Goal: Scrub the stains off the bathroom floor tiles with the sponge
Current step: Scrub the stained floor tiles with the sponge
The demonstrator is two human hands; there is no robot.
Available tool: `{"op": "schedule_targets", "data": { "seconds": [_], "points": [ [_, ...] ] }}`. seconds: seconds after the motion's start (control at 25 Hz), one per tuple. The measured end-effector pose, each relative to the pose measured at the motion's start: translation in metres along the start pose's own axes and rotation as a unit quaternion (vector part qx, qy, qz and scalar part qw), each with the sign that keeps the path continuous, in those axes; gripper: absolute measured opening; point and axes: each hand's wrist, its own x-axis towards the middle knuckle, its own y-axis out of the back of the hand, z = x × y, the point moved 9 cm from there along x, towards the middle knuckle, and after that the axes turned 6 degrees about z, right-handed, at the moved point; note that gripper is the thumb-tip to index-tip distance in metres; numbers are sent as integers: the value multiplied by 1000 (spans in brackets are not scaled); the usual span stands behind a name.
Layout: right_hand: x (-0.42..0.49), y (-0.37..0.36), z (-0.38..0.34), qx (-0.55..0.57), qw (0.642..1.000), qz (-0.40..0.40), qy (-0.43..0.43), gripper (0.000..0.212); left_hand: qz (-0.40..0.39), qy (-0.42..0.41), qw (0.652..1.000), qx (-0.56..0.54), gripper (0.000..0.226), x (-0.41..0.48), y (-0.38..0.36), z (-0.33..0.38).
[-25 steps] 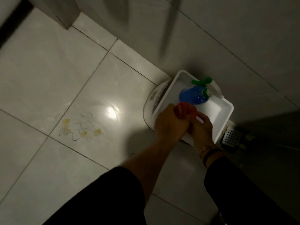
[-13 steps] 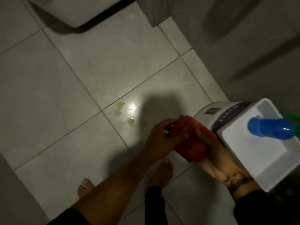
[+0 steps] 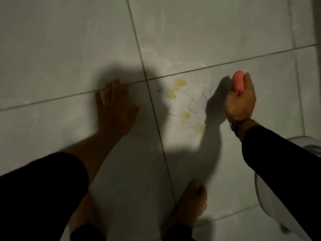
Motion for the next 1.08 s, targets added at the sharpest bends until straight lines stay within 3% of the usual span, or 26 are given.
{"op": "schedule_targets", "data": {
  "seconds": [0.08, 0.16, 0.32, 0.4, 0.52, 0.6, 0.64, 0.72, 0.8, 0.84, 0.96, 1.08],
  "points": [
    [-1, -42, -5, -96, 990, -17, 98, 74, 39, -24, 999, 23, 79, 7, -19, -11],
    [-10, -78, -4, -164, 973, -10, 163, 84, 76, -43, 996, 21, 77, 10, -31, -24],
    [2, -100, -33, -197, 963, 57, 176, 87, 107, -47, 993, 10, 77, 10, -36, -24],
    [-2, -130, -81, -219, 941, 61, 250, 83, 108, -52, 993, 11, 78, 13, -38, -24],
    [-87, -186, -112, -257, 845, -9, 468, 78, 105, -54, 993, 19, 79, 12, -38, -25],
    [-157, -184, -55, -295, 796, -107, 517, 79, 106, -52, 993, 16, 80, 12, -38, -26],
    [-176, -166, -22, -322, 793, -133, 500, 80, 107, -54, 993, 14, 81, 12, -39, -26],
    [-162, -123, 18, -321, 853, -135, 388, 88, 108, -57, 992, 11, 81, 12, -40, -25],
    [-105, -108, 10, -273, 920, -78, 271, 87, 110, -61, 992, 15, 80, 12, -42, -25],
    [-77, -114, -15, -256, 934, -39, 247, 86, 110, -60, 992, 14, 80, 12, -44, -25],
    [-43, -177, -122, -256, 899, 11, 356, 80, 118, -61, 991, 20, 79, 10, -45, -24],
    [-128, -209, -123, -237, 819, -30, 522, 75, 108, -58, 992, 3, 76, 12, -42, -27]
  ]
}}
